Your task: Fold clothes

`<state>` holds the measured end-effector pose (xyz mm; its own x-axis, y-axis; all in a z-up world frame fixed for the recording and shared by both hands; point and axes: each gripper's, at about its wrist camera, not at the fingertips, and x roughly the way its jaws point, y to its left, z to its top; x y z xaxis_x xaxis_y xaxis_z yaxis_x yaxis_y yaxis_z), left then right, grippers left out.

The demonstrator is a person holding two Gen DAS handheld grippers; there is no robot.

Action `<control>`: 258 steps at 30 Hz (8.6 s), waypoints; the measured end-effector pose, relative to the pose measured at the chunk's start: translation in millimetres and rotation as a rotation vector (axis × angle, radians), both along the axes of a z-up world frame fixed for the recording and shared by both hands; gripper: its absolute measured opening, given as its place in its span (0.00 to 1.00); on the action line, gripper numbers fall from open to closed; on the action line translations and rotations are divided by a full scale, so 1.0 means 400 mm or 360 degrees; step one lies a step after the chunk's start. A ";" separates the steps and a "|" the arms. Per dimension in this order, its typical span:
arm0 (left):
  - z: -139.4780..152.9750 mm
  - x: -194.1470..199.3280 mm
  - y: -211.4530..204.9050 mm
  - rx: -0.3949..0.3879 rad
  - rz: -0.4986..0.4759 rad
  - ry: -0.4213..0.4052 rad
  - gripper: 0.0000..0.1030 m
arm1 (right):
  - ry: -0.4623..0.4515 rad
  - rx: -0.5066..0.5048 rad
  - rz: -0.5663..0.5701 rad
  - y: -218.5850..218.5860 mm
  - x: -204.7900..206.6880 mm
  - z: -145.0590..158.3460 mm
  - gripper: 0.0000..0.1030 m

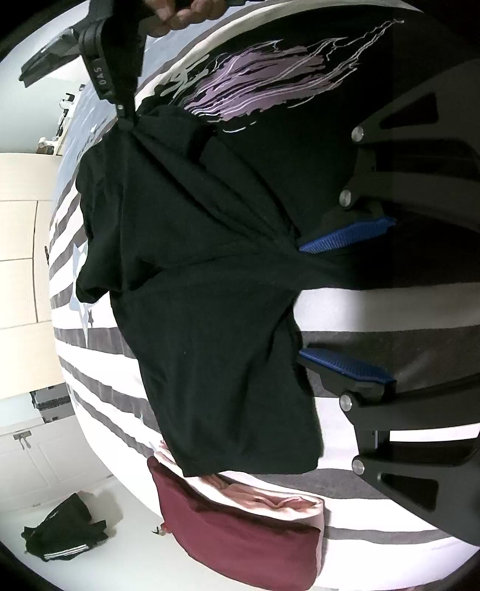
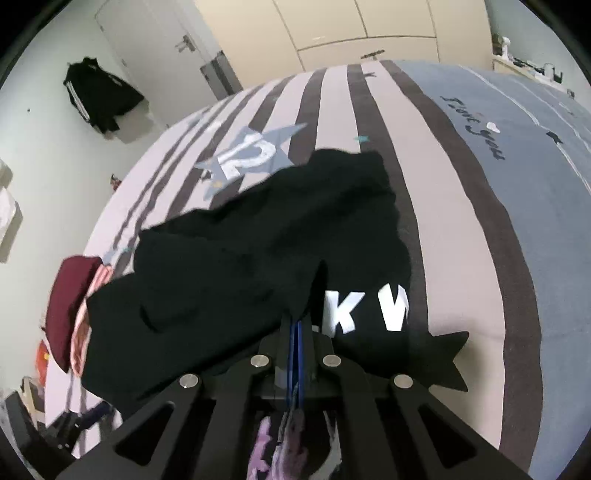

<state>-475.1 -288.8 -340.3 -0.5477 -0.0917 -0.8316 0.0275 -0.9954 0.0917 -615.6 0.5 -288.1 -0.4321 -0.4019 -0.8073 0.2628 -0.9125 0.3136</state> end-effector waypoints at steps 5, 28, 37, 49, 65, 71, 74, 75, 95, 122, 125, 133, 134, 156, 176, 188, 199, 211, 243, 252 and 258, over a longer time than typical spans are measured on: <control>0.004 -0.003 -0.006 0.0020 0.0006 -0.0006 0.50 | -0.0069 -0.0102 0.0076 -0.018 0.028 -0.001 0.09; 0.006 0.003 -0.010 0.0038 0.0034 -0.0011 0.50 | -0.0093 -0.0136 0.0496 -0.147 0.222 -0.008 0.04; 0.016 0.011 -0.023 0.0059 0.0089 0.0005 0.50 | -0.0180 -0.0007 0.0536 -0.035 0.285 -0.036 0.03; 0.078 0.013 0.008 0.0183 -0.0021 0.0112 0.50 | -0.0133 -0.0041 0.0374 0.018 0.300 -0.028 0.06; 0.019 -0.019 -0.016 0.0057 0.0060 0.0039 0.50 | -0.0085 0.0029 0.0189 -0.063 0.118 -0.082 0.11; 0.010 -0.013 -0.012 0.0019 0.0046 0.0046 0.51 | 0.0066 0.0002 0.0209 -0.105 0.049 -0.015 0.18; 0.009 -0.006 -0.019 0.0042 0.0082 0.0039 0.52 | 0.0060 0.0113 0.0235 -0.152 -0.019 -0.037 0.18; 0.008 -0.006 -0.020 0.0048 0.0087 0.0036 0.52 | 0.0048 0.0188 0.0208 -0.154 -0.040 -0.053 0.17; -0.003 0.008 -0.036 0.0117 0.0088 0.0036 0.52 | 0.0073 0.0052 0.0521 -0.424 -0.108 -0.030 0.10; 0.113 0.288 -0.184 0.0218 0.0106 0.0032 0.52 | 0.0206 0.0178 0.0174 -0.083 0.343 0.040 0.30; 0.141 0.354 -0.137 0.0294 0.0046 0.0018 0.52 | 0.0115 0.0204 0.0092 -0.022 0.484 0.012 0.30; 0.164 0.493 0.091 0.0309 -0.0203 -0.0019 0.55 | -0.0035 0.0169 -0.0030 0.107 0.793 -0.011 0.30; 0.151 0.502 0.123 0.0261 -0.0232 -0.0049 0.55 | -0.0028 0.0173 -0.0008 0.109 0.818 -0.013 0.30; 0.044 0.763 0.040 0.0384 0.0219 -0.0394 0.39 | -0.0022 0.0238 0.0111 0.189 1.001 -0.073 0.30; 0.062 0.779 0.099 0.0267 0.0028 -0.0351 0.11 | -0.0159 0.0289 0.0285 0.233 1.143 -0.073 0.31; 0.063 0.869 0.079 0.0427 0.0202 -0.0652 0.04 | -0.0267 0.0341 0.0353 0.285 1.181 -0.080 0.00; 0.187 0.656 0.085 0.0349 0.0137 -0.0233 0.19 | -0.0026 0.0277 0.0327 0.225 1.064 0.009 0.05; 0.161 0.963 0.037 0.0177 0.0281 -0.0521 0.19 | 0.0028 0.0117 0.0383 0.048 0.894 -0.047 0.15; 0.142 0.312 0.096 0.0355 -0.0067 0.0008 0.20 | 0.0178 0.0162 0.0141 0.012 0.702 0.045 0.24; 0.013 0.140 0.036 0.0223 -0.0059 -0.0049 0.16 | 0.0277 0.0183 -0.0013 -0.049 0.445 0.011 0.26; 0.050 0.135 0.001 0.0420 -0.0047 0.0021 0.26 | 0.0167 0.0272 -0.0025 -0.034 0.411 -0.063 0.27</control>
<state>-421.1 -288.3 -320.3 -0.5578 0.1435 -0.8175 -0.0023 -0.9852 -0.1715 -451.2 -13.2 -313.2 -0.5228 -0.2552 -0.8133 0.2711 -0.9544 0.1251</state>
